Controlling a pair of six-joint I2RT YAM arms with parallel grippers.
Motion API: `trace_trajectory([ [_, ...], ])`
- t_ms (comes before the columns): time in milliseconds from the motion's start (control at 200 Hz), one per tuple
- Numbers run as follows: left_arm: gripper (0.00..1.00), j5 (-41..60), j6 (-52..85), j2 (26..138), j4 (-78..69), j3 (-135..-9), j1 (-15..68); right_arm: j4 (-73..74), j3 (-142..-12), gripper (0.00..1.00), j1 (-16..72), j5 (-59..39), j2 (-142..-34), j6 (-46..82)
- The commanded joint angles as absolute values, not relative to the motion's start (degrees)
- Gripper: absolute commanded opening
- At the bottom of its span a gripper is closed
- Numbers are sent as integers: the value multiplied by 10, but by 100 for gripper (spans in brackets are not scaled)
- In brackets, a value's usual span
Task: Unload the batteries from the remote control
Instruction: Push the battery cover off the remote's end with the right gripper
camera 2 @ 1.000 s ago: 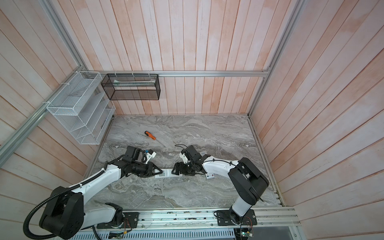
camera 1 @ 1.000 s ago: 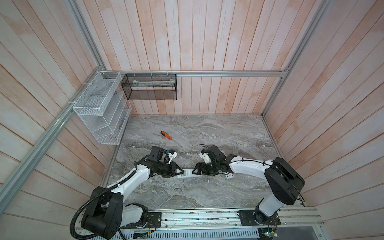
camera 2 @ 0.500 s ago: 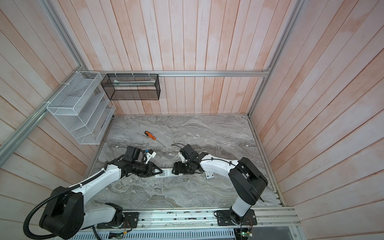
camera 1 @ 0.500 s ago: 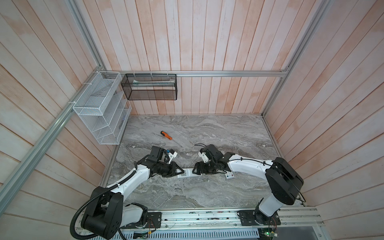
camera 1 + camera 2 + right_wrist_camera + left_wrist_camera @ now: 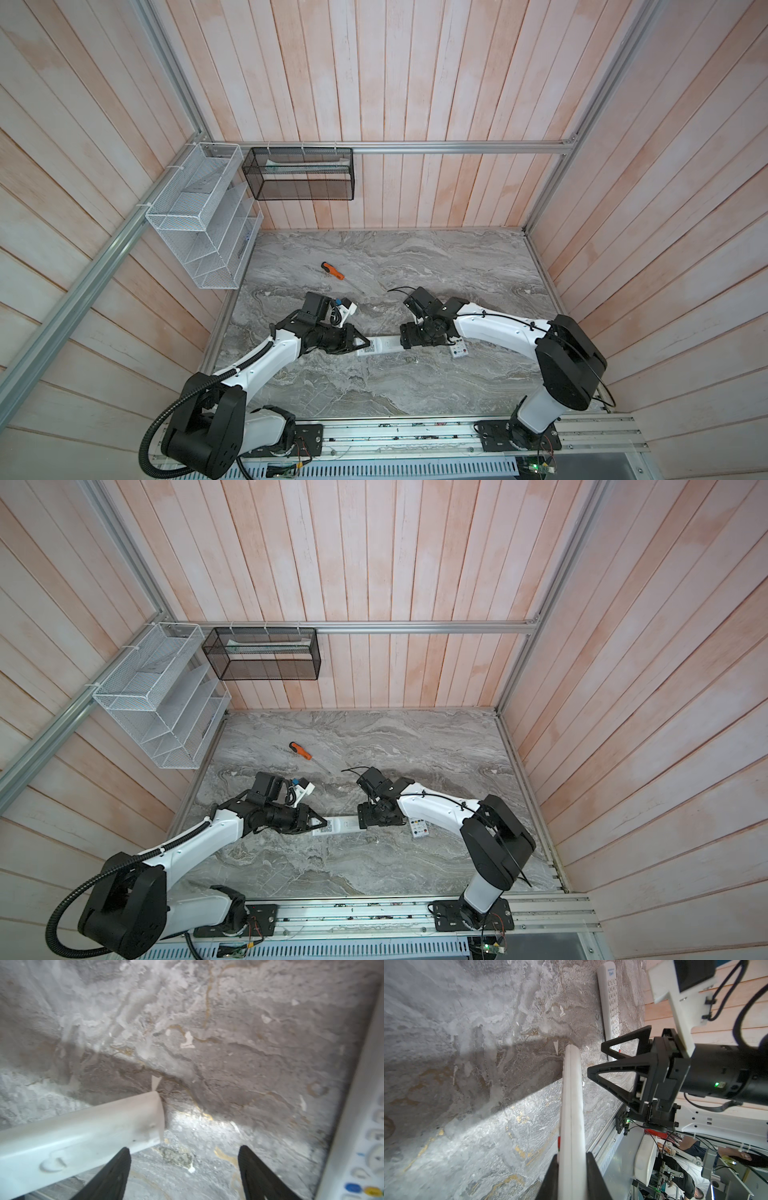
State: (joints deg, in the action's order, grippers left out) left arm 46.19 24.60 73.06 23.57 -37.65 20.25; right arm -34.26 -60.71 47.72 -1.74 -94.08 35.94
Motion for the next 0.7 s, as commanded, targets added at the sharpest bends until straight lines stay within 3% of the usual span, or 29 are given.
trace_trajectory([
  [0,1,449,235,734,256,-380,203,-388,-622,82,478,16,-913,355],
  [270,1,452,234,736,255,-379,204,-213,-562,88,471,-173,-890,340],
  [695,0,456,234,740,254,-379,204,-167,-535,94,458,-211,-922,345],
])
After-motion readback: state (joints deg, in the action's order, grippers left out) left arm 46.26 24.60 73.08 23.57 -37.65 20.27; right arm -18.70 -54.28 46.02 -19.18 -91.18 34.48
